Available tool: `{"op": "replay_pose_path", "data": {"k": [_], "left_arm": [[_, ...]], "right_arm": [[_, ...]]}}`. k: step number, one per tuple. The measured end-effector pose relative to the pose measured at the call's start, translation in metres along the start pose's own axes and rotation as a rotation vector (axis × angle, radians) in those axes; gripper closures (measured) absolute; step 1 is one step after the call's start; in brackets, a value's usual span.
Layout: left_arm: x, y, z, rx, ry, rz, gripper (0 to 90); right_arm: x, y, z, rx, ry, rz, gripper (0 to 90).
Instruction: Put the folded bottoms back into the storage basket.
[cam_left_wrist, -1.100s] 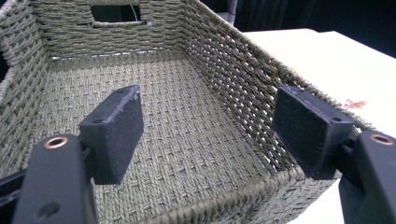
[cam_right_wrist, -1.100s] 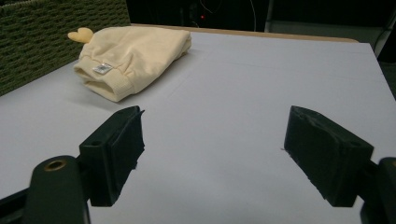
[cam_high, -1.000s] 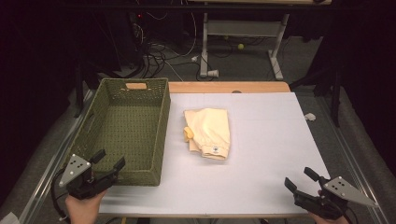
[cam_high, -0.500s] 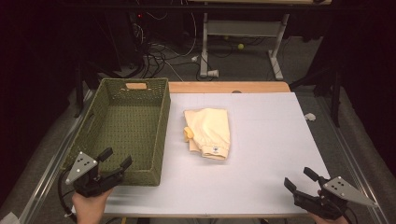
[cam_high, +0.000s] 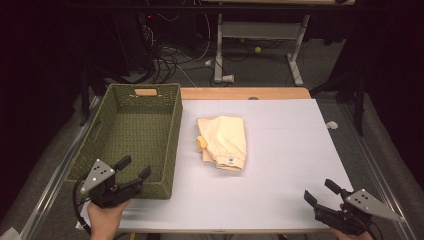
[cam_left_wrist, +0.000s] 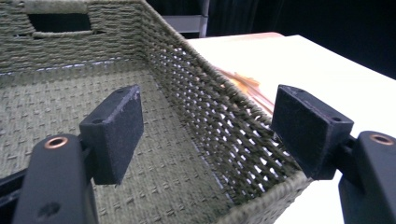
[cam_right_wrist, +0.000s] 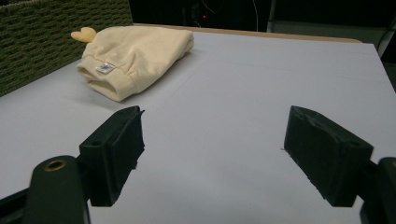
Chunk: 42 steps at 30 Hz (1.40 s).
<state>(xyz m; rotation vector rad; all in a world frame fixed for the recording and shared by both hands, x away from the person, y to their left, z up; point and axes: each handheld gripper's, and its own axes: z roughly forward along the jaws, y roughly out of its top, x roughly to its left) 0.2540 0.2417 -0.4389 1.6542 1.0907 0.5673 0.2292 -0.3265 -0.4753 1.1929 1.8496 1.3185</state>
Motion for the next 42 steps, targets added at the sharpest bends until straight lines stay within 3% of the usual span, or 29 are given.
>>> {"op": "replay_pose_path", "data": {"k": [42], "left_arm": [[-0.033, 0.01, 0.027, 0.027, -0.08, 0.051, 23.5]], "right_arm": [[0.0, 0.0, 0.0, -0.001, 0.015, -0.004, 20.8]]}}
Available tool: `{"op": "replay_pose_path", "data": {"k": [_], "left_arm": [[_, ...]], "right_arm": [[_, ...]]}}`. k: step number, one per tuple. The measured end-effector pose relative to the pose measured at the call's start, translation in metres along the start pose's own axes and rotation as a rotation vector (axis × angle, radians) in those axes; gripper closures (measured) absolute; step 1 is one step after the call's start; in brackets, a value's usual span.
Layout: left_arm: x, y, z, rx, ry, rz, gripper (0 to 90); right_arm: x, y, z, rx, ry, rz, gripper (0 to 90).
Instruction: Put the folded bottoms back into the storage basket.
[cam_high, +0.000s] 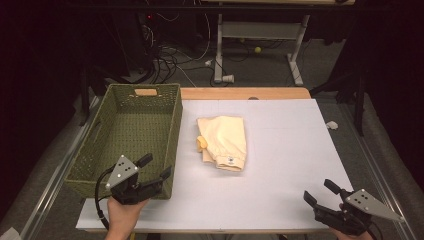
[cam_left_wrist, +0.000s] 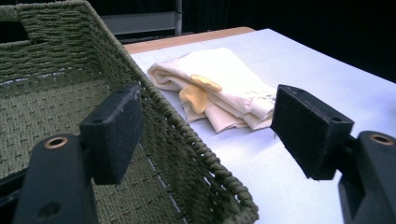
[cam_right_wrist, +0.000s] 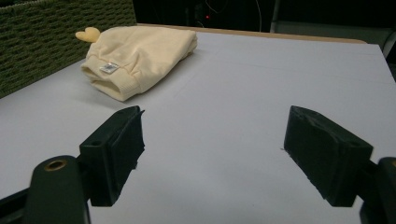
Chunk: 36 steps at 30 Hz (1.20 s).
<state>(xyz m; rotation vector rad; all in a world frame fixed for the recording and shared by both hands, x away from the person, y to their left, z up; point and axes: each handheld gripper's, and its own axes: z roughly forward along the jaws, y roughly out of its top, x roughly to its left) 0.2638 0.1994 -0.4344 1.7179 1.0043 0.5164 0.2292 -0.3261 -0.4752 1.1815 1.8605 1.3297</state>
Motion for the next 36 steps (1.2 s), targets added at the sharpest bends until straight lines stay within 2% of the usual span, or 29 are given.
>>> {"op": "replay_pose_path", "data": {"k": [17, 20, 26, 33, 36], "left_arm": [[-0.014, 0.003, 0.016, 0.009, -0.035, 0.002, 24.7], [-0.019, 0.004, 0.019, 0.018, -0.04, 0.025, 24.7], [-0.024, 0.005, 0.023, 0.025, -0.055, 0.032, 24.6], [-0.037, 0.009, 0.035, 0.036, -0.077, 0.062, 24.7], [-0.042, 0.01, 0.04, 0.039, -0.089, 0.058, 24.7]], "right_arm": [[0.001, 0.0, 0.001, 0.002, 0.008, -0.005, 20.8], [0.001, 0.0, 0.001, 0.003, 0.009, -0.009, 20.8], [0.002, 0.0, 0.002, 0.005, 0.008, -0.01, 20.9], [0.001, 0.0, 0.0, 0.0, 0.002, -0.001, 20.9], [0.0, 0.0, -0.001, -0.004, -0.003, 0.006, 21.0]]}}
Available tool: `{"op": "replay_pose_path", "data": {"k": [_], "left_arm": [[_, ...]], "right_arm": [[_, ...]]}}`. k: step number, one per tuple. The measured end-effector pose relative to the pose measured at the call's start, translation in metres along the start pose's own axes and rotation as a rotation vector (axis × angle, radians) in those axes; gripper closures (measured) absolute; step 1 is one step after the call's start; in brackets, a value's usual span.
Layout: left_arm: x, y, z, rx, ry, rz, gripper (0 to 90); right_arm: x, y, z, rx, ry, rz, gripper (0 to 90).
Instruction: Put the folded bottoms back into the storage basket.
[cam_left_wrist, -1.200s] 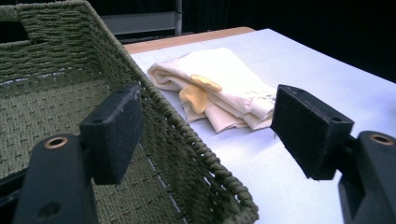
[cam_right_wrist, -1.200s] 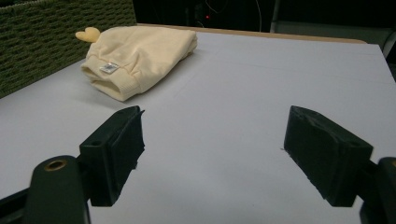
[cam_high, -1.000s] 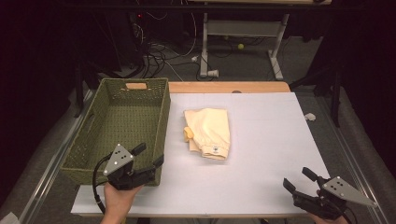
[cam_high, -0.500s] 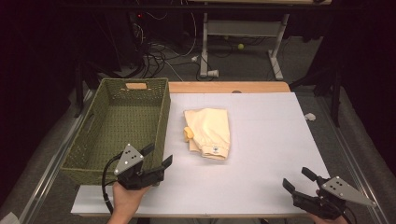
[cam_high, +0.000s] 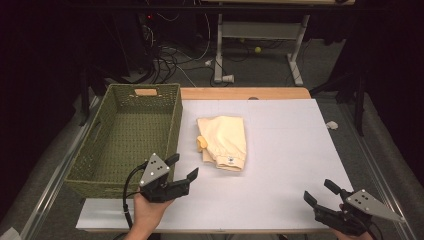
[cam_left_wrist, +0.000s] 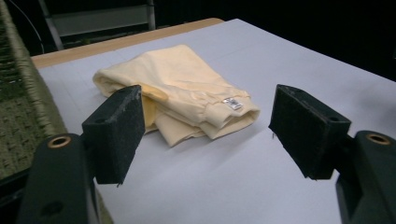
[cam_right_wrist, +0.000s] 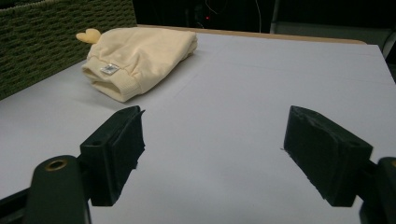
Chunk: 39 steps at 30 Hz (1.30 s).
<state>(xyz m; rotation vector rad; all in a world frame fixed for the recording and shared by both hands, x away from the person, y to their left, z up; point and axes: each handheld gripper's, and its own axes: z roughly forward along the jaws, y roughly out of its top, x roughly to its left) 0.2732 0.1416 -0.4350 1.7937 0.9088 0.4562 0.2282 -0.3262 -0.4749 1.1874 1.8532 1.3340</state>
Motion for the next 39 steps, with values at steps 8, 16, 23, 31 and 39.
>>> {"op": "replay_pose_path", "data": {"k": [8, 16, 23, 31, 39], "left_arm": [[-0.012, 0.006, 0.019, 0.025, -0.023, 0.012, 24.6], [-0.014, 0.008, 0.029, 0.04, -0.034, 0.007, 24.6], [-0.015, 0.01, 0.04, 0.061, -0.036, 0.002, 24.6], [-0.017, 0.014, 0.055, 0.087, -0.035, -0.009, 24.3], [-0.016, 0.019, 0.074, 0.137, -0.025, -0.027, 22.2]], "right_arm": [[0.0, 0.0, -0.001, -0.008, 0.005, 0.001, 20.9], [0.0, 0.0, 0.0, -0.005, 0.003, 0.001, 21.0], [0.001, 0.0, 0.0, -0.003, 0.003, 0.001, 21.1], [0.0, 0.0, 0.0, -0.001, 0.004, 0.002, 21.1], [0.0, 0.0, 0.0, -0.001, 0.005, 0.0, 21.1]]}}
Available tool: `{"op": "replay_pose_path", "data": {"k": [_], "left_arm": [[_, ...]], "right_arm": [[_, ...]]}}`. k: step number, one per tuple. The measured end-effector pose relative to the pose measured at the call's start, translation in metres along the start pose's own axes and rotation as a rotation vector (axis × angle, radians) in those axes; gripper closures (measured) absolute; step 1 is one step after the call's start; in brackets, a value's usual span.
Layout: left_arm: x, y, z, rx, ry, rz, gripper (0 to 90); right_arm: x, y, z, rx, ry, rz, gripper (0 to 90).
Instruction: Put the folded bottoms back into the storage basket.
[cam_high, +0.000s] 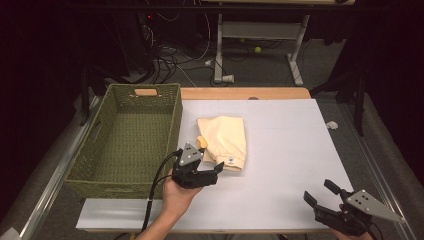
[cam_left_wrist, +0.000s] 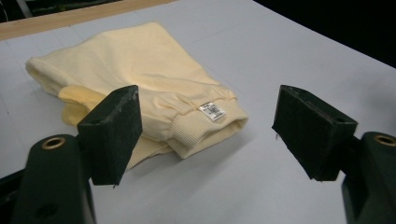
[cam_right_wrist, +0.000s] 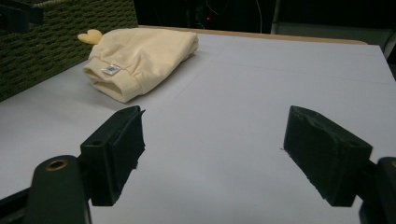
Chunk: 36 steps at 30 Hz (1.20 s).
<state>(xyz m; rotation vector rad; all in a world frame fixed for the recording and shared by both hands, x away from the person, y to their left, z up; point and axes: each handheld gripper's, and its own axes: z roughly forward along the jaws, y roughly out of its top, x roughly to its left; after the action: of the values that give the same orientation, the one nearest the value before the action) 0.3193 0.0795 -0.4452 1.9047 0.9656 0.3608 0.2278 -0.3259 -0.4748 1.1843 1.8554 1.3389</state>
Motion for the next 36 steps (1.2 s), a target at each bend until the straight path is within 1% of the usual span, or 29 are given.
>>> {"op": "replay_pose_path", "data": {"k": [5, 9, 10, 11, 12, 13, 14, 16, 23, 25, 29, 34, 36], "left_arm": [[0.002, 0.006, 0.011, 0.028, 0.009, -0.015, 21.7], [0.005, 0.01, 0.017, 0.047, 0.017, -0.029, 21.1], [0.006, 0.012, 0.019, 0.058, 0.026, -0.038, 21.1], [0.007, 0.013, 0.021, 0.068, 0.045, -0.042, 21.1], [0.007, 0.016, 0.023, 0.084, 0.074, -0.029, 21.1], [0.007, 0.017, 0.024, 0.087, 0.082, -0.023, 21.1], [0.007, 0.019, 0.025, 0.09, 0.079, -0.027, 21.1], [0.01, 0.024, 0.027, 0.097, 0.064, -0.049, 19.8], [0.02, 0.037, 0.038, 0.146, 0.073, -0.09, 18.5], [0.022, 0.039, 0.04, 0.151, 0.072, -0.096, 17.3], [0.031, 0.05, 0.047, 0.158, 0.09, -0.116, 17.2], [0.037, 0.06, 0.053, 0.171, 0.117, -0.121, 17.2], [0.041, 0.063, 0.056, 0.182, 0.119, -0.136, 17.2]], "right_arm": [[0.0, 0.0, 0.0, 0.0, 0.001, 0.0, 21.0], [0.0, 0.0, 0.0, -0.001, -0.003, -0.002, 21.0], [0.0, 0.0, 0.0, -0.001, -0.003, -0.003, 21.0], [0.0, 0.0, 0.0, -0.001, -0.003, -0.003, 21.0], [0.0, 0.0, 0.0, -0.002, -0.003, -0.005, 21.0], [0.0, 0.0, 0.0, -0.002, -0.002, -0.005, 20.9], [0.0, 0.0, 0.0, -0.001, -0.003, -0.004, 20.9], [0.0, 0.0, 0.0, -0.001, -0.002, -0.004, 20.9], [0.0, 0.0, 0.0, 0.0, 0.003, -0.005, 20.9], [0.0, 0.0, 0.0, 0.001, 0.004, -0.006, 20.9], [0.0, 0.0, 0.0, -0.001, 0.004, -0.004, 20.9], [0.0, 0.0, 0.0, 0.0, 0.008, -0.005, 20.9], [0.0, 0.0, 0.0, 0.0, 0.009, -0.005, 20.9]]}}
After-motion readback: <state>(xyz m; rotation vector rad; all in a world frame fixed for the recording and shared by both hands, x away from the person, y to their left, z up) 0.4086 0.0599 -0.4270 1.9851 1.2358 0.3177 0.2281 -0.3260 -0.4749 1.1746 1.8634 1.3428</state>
